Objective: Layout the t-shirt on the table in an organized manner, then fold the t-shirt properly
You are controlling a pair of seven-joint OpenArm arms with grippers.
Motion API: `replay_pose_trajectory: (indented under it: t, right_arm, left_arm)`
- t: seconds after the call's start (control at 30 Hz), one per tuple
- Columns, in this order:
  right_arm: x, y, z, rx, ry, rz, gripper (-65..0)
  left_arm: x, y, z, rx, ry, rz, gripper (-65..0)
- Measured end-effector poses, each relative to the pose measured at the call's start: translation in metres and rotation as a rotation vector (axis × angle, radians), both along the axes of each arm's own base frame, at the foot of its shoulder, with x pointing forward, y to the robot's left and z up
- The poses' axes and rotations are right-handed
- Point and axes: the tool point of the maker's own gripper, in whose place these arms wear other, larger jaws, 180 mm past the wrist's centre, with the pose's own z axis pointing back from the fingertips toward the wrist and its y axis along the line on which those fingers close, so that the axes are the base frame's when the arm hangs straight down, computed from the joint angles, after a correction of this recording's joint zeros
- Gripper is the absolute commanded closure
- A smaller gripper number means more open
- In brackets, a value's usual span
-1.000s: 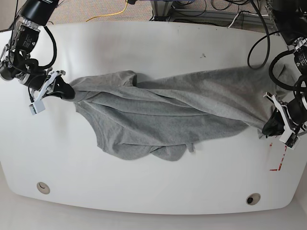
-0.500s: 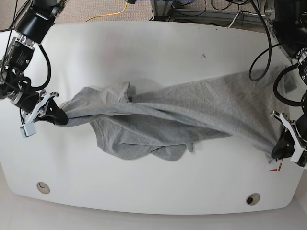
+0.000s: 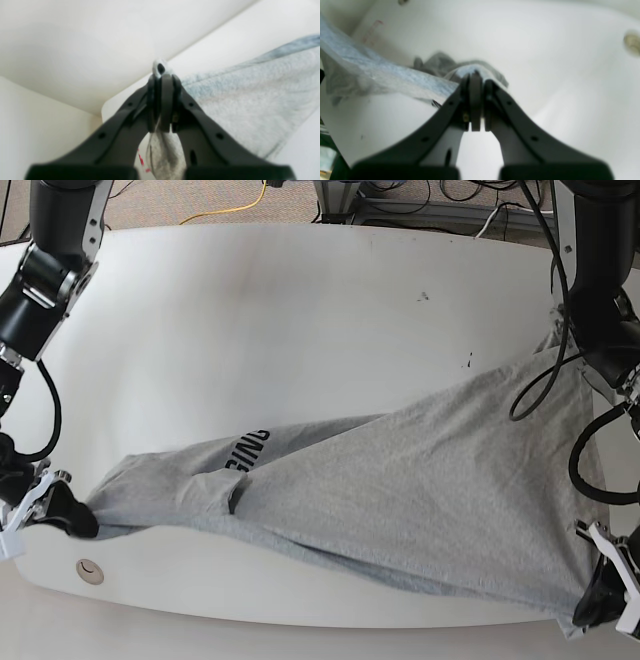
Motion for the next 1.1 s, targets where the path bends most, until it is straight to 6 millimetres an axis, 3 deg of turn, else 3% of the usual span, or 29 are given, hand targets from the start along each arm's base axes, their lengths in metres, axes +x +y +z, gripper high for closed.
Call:
replay_pose_trajectory:
  t: [0.17,0.33,0.53,0.77,0.93,1.1]
  right_arm:
    - [0.019,-0.015,0.042,-0.024,-0.050,-0.010,0.0]
    - [0.041,-0.012,0.090,-0.123,-0.106,0.005,0.0]
    - [0.055,-0.005,0.159,-0.218,-0.231,-0.002,0.0]
    - [0.062,-0.002,0.214,-0.287,-0.294,-0.005,0.0]
    - [0.063,-0.002,0.243,-0.299,-0.317,-0.010,0.0]
    - [0.056,-0.008,0.267,-0.300,-0.365,-0.027,0.0]
  left_arm:
    - [0.021,0.007,0.035,-0.057,-0.034,0.020,-0.1]
    - [0.033,0.015,0.080,-0.101,-0.088,0.024,-0.1]
    - [0.033,0.021,0.140,-0.139,-0.181,0.023,-0.1]
    - [0.031,0.014,0.204,-0.199,-0.260,-0.036,-0.3]
    - [0.032,0.010,0.227,-0.234,-0.273,-0.067,-0.3]
    - [0.037,0.010,0.228,-0.258,-0.258,-0.084,-0.3]
